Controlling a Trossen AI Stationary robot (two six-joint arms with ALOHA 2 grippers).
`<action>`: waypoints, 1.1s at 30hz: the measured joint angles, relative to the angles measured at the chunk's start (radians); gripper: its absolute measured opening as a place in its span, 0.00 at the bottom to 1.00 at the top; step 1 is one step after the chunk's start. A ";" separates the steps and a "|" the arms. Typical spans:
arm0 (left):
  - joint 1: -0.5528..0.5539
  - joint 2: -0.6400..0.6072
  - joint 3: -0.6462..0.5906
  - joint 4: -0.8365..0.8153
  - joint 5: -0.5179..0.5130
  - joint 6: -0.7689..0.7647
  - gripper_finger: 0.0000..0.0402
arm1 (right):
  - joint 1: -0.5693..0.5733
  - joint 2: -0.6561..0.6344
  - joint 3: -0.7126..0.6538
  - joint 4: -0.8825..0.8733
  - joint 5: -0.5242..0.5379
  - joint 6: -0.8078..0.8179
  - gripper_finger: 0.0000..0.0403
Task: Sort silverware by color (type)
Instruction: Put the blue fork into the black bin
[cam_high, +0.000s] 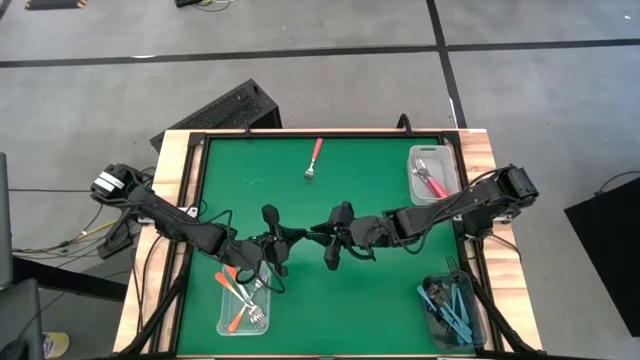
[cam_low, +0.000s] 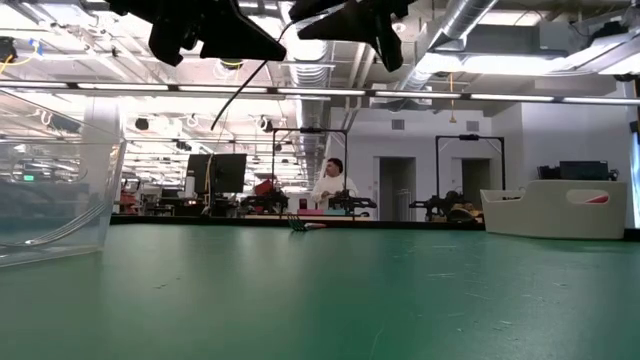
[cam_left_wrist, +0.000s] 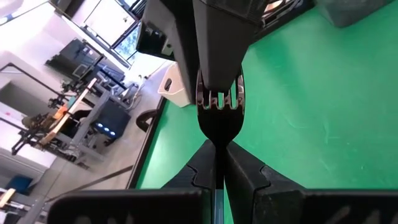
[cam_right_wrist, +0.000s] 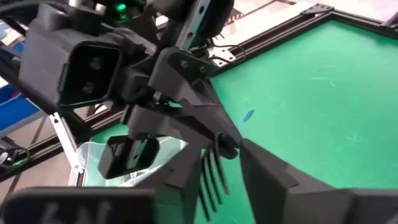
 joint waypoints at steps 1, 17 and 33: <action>0.000 0.000 0.000 0.004 0.002 0.004 0.02 | 0.000 0.000 0.000 0.000 -0.001 -0.005 0.24; 0.043 -0.001 0.000 -0.032 0.384 -0.212 0.19 | -0.134 -0.118 0.163 -0.748 -0.456 -0.046 0.04; 0.061 0.126 0.000 -0.122 0.634 -0.311 0.22 | -0.136 -0.158 0.412 -1.695 -0.830 -0.060 0.04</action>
